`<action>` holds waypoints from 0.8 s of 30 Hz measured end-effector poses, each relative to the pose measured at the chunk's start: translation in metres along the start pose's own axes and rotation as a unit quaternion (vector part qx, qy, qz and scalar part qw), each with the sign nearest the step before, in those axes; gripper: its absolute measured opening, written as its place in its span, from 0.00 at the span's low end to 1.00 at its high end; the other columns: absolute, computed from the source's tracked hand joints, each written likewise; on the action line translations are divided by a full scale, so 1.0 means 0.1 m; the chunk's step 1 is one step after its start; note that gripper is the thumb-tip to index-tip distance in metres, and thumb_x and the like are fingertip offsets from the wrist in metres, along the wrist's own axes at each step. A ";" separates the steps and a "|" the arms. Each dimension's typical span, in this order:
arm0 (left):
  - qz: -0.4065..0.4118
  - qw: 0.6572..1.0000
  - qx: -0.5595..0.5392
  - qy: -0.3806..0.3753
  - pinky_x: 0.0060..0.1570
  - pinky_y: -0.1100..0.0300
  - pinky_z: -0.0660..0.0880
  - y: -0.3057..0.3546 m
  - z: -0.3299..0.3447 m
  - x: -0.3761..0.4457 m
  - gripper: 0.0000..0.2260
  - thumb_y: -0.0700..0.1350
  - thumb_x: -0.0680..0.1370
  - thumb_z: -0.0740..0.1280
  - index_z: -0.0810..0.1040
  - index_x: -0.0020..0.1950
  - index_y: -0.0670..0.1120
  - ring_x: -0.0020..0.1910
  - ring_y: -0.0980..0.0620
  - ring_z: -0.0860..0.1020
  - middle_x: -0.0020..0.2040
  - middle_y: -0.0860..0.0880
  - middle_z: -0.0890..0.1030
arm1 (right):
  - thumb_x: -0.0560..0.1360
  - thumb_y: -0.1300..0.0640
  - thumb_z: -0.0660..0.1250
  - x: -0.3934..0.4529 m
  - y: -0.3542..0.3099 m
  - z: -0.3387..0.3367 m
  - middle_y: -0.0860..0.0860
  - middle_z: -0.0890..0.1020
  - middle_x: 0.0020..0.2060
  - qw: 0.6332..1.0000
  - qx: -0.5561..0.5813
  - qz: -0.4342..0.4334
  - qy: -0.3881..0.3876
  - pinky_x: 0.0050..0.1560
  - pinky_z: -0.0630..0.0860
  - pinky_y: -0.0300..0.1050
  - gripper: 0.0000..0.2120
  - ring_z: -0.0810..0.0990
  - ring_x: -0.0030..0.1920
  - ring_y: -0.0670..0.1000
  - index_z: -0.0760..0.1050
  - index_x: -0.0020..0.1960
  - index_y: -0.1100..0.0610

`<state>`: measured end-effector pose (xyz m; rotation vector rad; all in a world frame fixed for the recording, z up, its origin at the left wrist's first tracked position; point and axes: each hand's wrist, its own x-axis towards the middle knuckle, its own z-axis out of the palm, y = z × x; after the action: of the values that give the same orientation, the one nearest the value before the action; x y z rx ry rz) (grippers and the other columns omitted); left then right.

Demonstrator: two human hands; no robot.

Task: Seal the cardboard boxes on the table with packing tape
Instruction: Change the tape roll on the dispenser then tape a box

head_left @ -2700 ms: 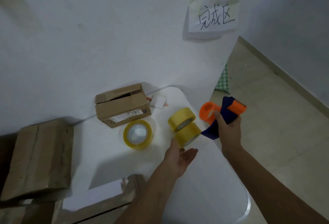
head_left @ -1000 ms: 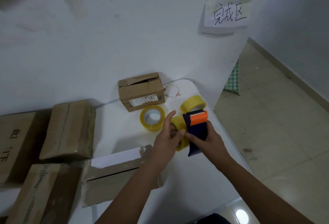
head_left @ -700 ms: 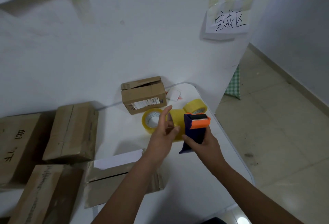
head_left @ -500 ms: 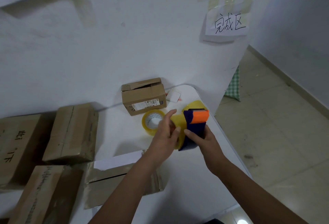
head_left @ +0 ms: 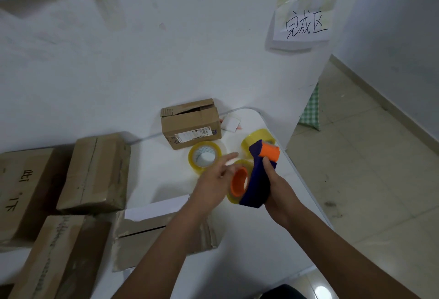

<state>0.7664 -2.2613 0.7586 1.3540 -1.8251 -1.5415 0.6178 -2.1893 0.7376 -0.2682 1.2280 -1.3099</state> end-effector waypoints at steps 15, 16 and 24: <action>-0.350 0.870 -0.341 -0.065 0.45 0.51 0.83 -0.12 -0.25 0.20 0.26 0.60 0.81 0.62 0.71 0.68 0.41 0.49 0.40 0.85 0.54 0.33 0.82 | 0.78 0.40 0.55 -0.08 -0.44 -0.07 0.54 0.80 0.63 0.992 -0.046 -0.081 -0.084 0.66 0.73 0.56 0.26 0.77 0.65 0.56 0.73 0.68 0.53; -0.337 0.870 -0.358 -0.047 0.42 0.55 0.83 -0.12 -0.28 0.21 0.23 0.56 0.81 0.65 0.72 0.67 0.40 0.47 0.44 0.85 0.52 0.35 0.84 | 0.77 0.39 0.56 -0.08 -0.44 -0.08 0.55 0.80 0.64 0.991 -0.052 -0.084 -0.093 0.67 0.73 0.56 0.26 0.77 0.65 0.56 0.74 0.67 0.52; -0.262 0.931 -0.244 -0.076 0.44 0.62 0.82 -0.07 -0.52 0.26 0.21 0.29 0.76 0.69 0.73 0.66 0.43 0.48 0.49 0.85 0.56 0.38 0.83 | 0.66 0.31 0.72 -0.06 -0.39 -0.09 0.57 0.80 0.63 0.977 -0.110 -0.063 -0.169 0.63 0.76 0.51 0.38 0.78 0.64 0.57 0.75 0.67 0.55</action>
<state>0.7985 -2.3107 0.7619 1.5626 -1.0625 -2.2363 0.5894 -2.1924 0.7660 -0.7090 1.0754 -1.1758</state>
